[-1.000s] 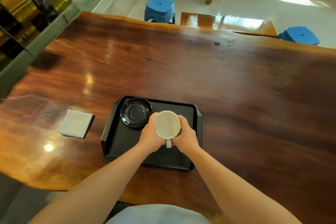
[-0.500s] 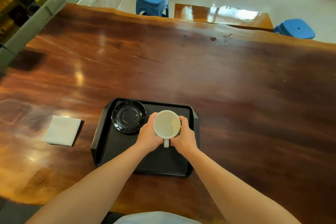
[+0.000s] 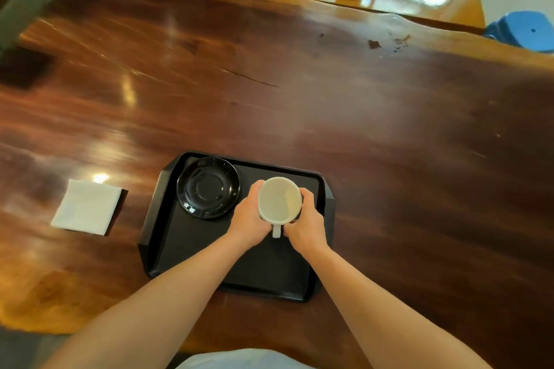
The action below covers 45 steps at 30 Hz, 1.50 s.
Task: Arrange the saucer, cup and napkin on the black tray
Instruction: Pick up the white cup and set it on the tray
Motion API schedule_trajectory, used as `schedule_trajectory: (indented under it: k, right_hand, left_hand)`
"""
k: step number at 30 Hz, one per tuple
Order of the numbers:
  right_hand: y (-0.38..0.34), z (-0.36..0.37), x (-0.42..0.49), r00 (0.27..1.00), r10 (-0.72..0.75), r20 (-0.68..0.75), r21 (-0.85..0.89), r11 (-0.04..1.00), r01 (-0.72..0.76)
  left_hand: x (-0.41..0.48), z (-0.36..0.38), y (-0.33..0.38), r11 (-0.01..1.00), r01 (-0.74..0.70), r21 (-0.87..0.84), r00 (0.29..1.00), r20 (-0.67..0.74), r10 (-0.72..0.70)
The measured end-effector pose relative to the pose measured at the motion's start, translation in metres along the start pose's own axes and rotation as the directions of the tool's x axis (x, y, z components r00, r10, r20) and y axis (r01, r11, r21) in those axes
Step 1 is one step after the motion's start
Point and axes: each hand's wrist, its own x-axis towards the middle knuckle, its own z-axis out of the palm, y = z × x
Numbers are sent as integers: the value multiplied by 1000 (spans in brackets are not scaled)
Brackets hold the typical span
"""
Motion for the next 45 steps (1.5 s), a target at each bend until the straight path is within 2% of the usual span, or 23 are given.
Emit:
schedule_trajectory:
  k: [18,24,29,33,38,45]
  right_hand:
    - [14,1,19,999,42,21,1,999,-43]
    - [14,0,19,997,64,37,1,998,-64]
    - [3,-7,9,995,52,82,-26,998,-49]
    - [8,-5,13,990,102,102,-80,992,-94]
    - [6,-11,-1,991,124,56,-82,990,-119]
    - [0,-3,-44,996,75,-44,-123,989,-80]
  left_hand:
    - [19,15,-10,999,19,-27,1000,-15,-19]
    - [21,18,-12,997,76,-32,997,1,-76]
    - [12,10,-1,995,102,15,994,25,-102]
    - [13,8,-5,983,171,68,985,24,-173]
    - [-4,3,-5,978,205,38,979,-10,-205]
    - [-47,-5,-13,984,149,98,988,-44,-145]
